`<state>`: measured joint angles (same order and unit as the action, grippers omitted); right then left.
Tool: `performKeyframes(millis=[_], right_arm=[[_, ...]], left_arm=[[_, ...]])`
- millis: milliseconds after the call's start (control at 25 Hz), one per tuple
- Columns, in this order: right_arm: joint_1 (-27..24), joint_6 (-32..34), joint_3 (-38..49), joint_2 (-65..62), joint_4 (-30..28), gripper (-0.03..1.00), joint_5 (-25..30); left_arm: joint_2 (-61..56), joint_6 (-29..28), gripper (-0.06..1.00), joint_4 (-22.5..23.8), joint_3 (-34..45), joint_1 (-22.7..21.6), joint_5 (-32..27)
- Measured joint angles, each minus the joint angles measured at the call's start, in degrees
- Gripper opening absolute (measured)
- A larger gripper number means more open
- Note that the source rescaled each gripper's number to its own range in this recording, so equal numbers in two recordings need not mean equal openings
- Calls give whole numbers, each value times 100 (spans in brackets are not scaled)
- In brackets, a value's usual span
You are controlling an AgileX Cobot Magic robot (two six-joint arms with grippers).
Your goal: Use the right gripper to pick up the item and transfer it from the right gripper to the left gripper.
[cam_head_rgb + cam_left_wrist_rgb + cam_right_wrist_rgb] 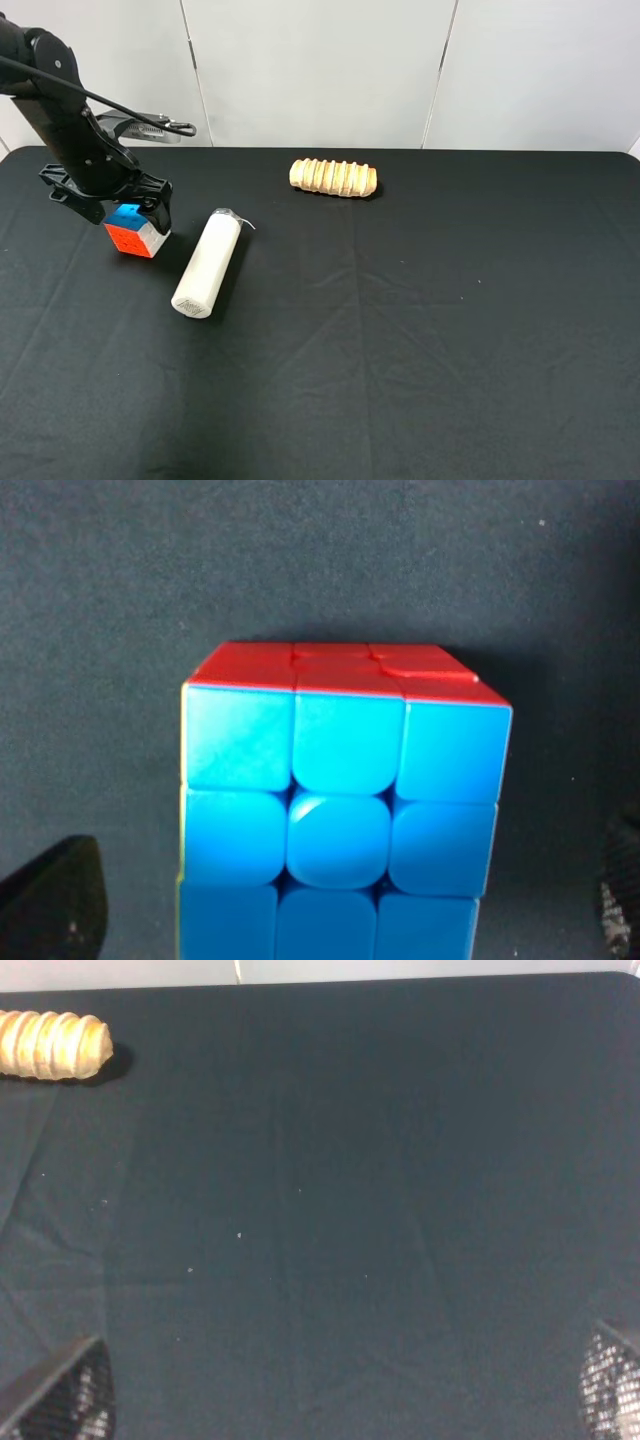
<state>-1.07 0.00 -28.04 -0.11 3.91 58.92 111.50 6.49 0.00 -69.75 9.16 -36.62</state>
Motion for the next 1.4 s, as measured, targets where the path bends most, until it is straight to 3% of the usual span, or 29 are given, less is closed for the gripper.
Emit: performKeyframes(millis=[120,320,600,1240,1400], right_arm=[[0,0,0,0,0,100,0],[0,0,0,0,0,100,0],[0,0,0,0,0,100,0],[0,0,0,0,0,100,0],[0,0,0,0,0,100,0]], left_arm=[[0,0,98,0,7,0,4],[0,5,100,0,7,0,-83],[-364,5,100,45,-294,0,-972],[-3296,-103,100,-57,-586,0,-2967],[-4107,-108,100,-165,-586,0,-3014]])
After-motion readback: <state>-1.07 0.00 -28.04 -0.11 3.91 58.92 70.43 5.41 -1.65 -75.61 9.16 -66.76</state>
